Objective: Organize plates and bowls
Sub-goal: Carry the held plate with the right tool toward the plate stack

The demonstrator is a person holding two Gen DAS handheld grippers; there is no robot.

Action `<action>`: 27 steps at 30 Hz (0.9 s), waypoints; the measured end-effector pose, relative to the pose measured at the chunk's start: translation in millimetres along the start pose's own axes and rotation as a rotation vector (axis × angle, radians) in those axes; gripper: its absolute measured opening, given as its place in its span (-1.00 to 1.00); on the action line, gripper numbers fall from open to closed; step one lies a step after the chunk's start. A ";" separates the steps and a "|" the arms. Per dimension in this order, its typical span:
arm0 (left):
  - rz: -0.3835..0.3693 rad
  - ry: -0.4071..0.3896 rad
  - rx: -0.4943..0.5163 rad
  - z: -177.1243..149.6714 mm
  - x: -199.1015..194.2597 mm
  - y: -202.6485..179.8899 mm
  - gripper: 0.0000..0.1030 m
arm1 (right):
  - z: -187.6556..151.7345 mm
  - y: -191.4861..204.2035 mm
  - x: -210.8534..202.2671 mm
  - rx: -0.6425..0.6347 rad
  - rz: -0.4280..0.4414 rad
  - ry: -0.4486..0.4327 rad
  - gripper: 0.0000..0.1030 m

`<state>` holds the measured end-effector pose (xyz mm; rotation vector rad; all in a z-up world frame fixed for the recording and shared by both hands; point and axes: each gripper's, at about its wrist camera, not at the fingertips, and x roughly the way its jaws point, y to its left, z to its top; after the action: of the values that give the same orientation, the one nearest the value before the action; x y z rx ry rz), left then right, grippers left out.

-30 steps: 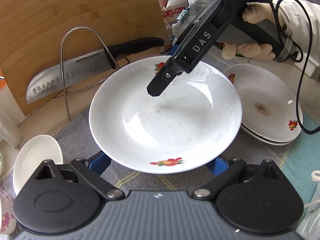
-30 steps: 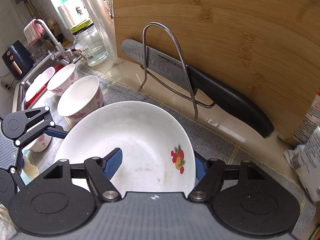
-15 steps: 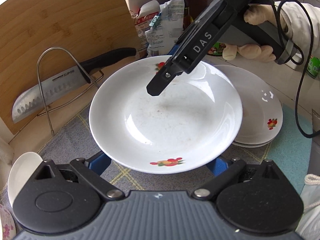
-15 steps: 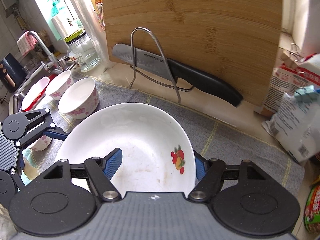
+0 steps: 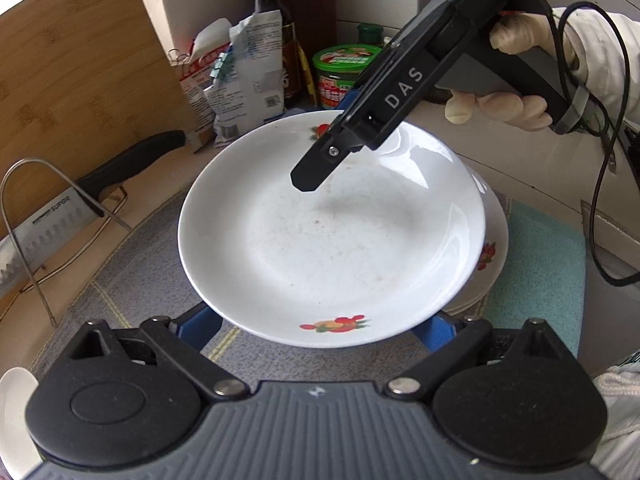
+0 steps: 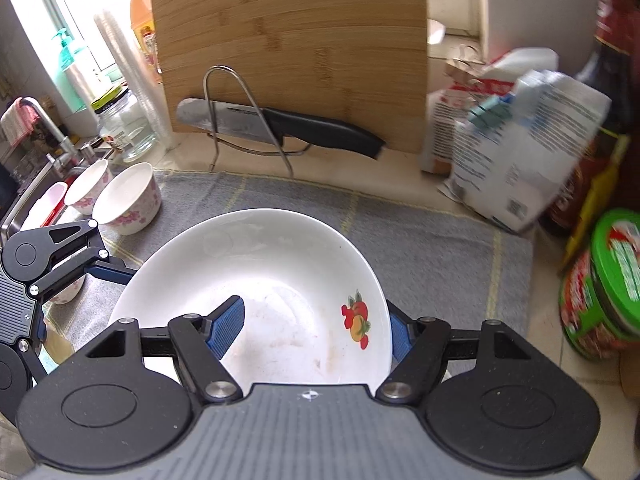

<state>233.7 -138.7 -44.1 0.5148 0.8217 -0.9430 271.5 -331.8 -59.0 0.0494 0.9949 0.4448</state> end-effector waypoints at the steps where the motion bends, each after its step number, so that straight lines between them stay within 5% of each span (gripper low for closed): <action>1: -0.009 0.003 0.010 1.4 1.8 -2.7 0.92 | -4.2 -1.6 -2.0 0.012 -0.007 -0.002 0.51; 27: -0.118 0.056 0.109 5.9 31.8 -31.8 0.92 | -58.9 -23.4 -16.0 0.155 -0.085 0.007 0.51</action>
<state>219.1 -174.8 -67.3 0.5936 0.8613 -1.0903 223.9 -368.6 -84.3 0.1451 1.0329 0.2899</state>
